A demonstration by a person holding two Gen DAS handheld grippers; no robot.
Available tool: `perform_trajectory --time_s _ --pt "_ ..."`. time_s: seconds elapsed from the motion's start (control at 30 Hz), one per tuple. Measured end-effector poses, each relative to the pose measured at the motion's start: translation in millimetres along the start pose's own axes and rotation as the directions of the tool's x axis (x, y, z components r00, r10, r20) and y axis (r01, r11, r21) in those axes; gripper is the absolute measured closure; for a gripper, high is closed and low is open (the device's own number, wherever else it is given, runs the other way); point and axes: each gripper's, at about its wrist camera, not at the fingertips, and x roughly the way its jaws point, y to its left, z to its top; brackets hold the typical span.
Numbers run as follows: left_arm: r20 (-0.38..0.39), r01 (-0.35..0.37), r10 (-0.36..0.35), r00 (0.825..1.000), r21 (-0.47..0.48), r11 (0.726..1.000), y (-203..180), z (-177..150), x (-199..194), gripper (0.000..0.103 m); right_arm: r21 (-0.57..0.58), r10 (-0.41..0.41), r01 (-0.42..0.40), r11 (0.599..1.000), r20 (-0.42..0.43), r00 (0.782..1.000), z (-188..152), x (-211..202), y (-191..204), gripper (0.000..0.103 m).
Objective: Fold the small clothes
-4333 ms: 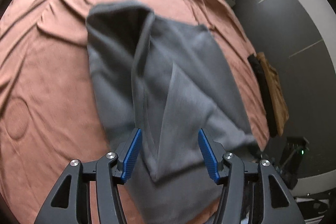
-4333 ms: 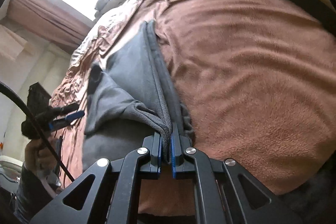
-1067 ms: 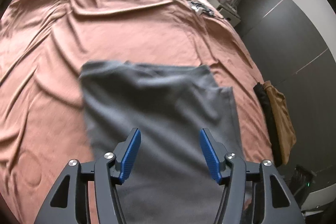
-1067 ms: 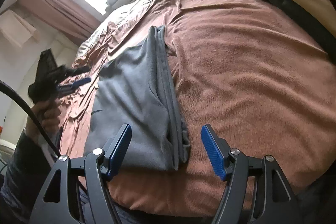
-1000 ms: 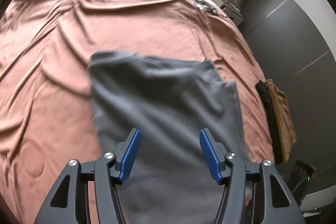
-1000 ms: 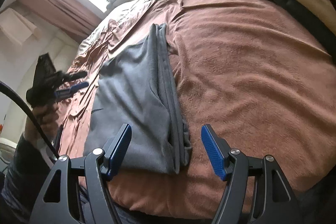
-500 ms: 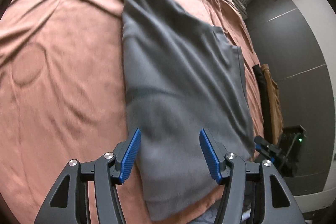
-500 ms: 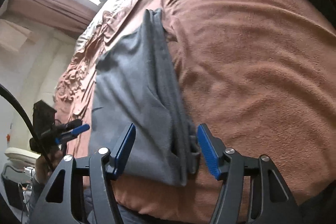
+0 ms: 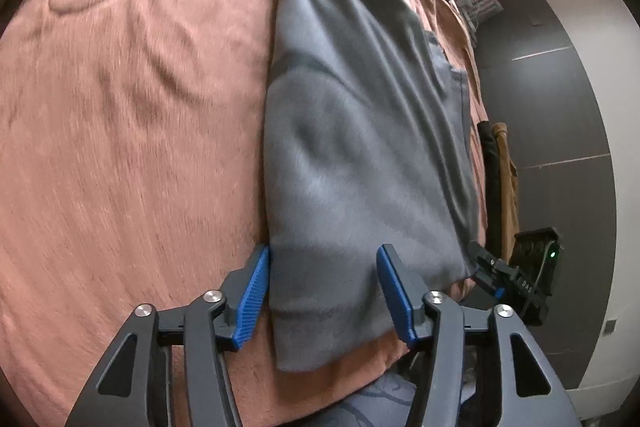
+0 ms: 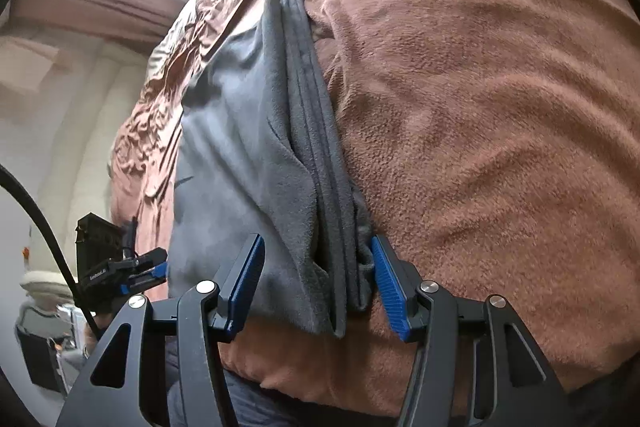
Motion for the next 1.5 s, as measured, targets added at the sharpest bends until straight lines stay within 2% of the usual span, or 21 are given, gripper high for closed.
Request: perform_trajectory --time_s 0.07,0.13,0.2,0.23,0.27,0.3,0.4,0.5,0.73,0.97,1.07,1.17,1.2,1.23,1.27,1.3,1.33,1.37,1.5 --pt "0.021 -0.004 0.004 1.000 0.003 1.000 0.9 -4.3 2.5 0.052 -0.007 0.007 -0.007 1.000 -0.005 1.000 6.1 4.0 -0.5 0.050" --pt "0.038 0.013 -0.012 0.999 -0.015 1.000 3.5 -5.6 1.8 0.055 -0.003 -0.007 0.007 1.000 -0.013 1.000 14.5 8.0 1.3 0.055" --pt "0.050 0.018 -0.017 0.999 -0.034 0.999 6.8 -5.2 1.4 0.062 -0.021 -0.043 0.042 0.999 -0.024 0.999 19.2 12.4 6.6 0.065" --pt "0.052 0.014 -0.012 0.999 -0.039 0.999 12.5 -7.7 -2.0 0.070 -0.037 -0.059 0.057 0.998 -0.032 0.998 20.1 13.9 10.5 0.068" --pt "0.051 0.008 -0.006 0.999 -0.041 0.999 13.8 -7.7 -1.9 0.077 -0.047 -0.064 0.062 0.997 -0.038 0.997 19.5 14.2 14.0 0.077" --pt "0.050 0.003 -0.001 0.999 -0.046 0.999 15.2 -8.0 -2.8 0.080 -0.052 -0.065 0.062 0.997 -0.043 0.997 19.7 16.3 18.9 0.083" --pt "0.055 0.010 -0.008 0.998 -0.039 0.999 16.1 -11.2 -13.5 0.088 -0.039 -0.079 0.078 0.996 -0.028 0.996 17.4 12.8 27.1 0.091" --pt "0.068 0.016 -0.017 0.998 0.002 1.000 10.0 -12.6 -31.4 0.090 -0.054 -0.086 0.084 0.995 -0.020 0.996 13.7 7.7 41.6 0.092" --pt "0.097 0.063 -0.066 0.993 0.030 0.998 12.7 -14.7 -70.3 0.090 -0.096 -0.026 0.020 0.995 -0.054 0.998 -1.9 3.2 63.6 0.093" --pt "0.097 0.035 -0.038 0.995 0.034 0.999 27.0 -30.6 -94.0 0.090 -0.112 0.021 -0.031 0.993 -0.090 0.996 -14.8 19.3 63.7 0.093" --pt "0.092 0.018 -0.020 0.996 0.023 1.000 23.9 -37.4 -89.4 0.090 -0.113 0.027 -0.038 0.993 -0.103 0.994 -15.7 27.9 57.7 0.093" --pt "0.067 -0.022 0.022 0.997 -0.003 1.000 27.5 -40.5 -83.7 0.086 -0.131 -0.020 0.006 0.991 -0.105 0.994 -15.3 34.5 56.4 0.087" --pt "0.059 -0.050 0.050 0.997 -0.012 0.999 30.0 -40.1 -83.3 0.085 -0.149 -0.042 0.026 0.988 -0.104 0.994 -17.0 34.6 58.6 0.077" --pt "0.051 -0.071 0.071 0.996 -0.016 0.997 32.4 -40.2 -83.5 0.080 -0.170 -0.052 0.034 0.985 -0.100 0.994 -16.6 35.3 59.8 0.070" --pt "0.051 -0.076 0.077 0.996 -0.017 0.997 34.1 -38.1 -83.8 0.072 -0.178 -0.046 0.028 0.984 -0.095 0.994 -15.6 35.5 61.7 0.054" --pt "0.060 -0.073 0.074 0.995 -0.018 0.997 34.2 -35.0 -85.0 0.066 -0.183 -0.032 0.016 0.983 -0.086 0.996 -13.3 34.9 62.3 0.048" --pt "0.077 -0.066 0.068 0.995 -0.018 0.998 35.8 -31.8 -88.0 0.057 -0.188 -0.020 0.007 0.982 -0.069 0.997 -9.2 33.7 62.2 0.042" --pt "0.095 -0.063 0.064 0.993 -0.016 0.998 36.5 -26.9 -90.1 0.050 -0.188 -0.019 0.008 0.982 -0.057 0.998 -5.7 32.9 61.7 0.042" --pt "0.134 -0.036 0.036 0.990 -0.005 0.999 39.7 -11.0 -92.0 0.046 -0.148 -0.037 0.033 0.988 -0.024 0.999 10.6 36.7 50.3 0.042"
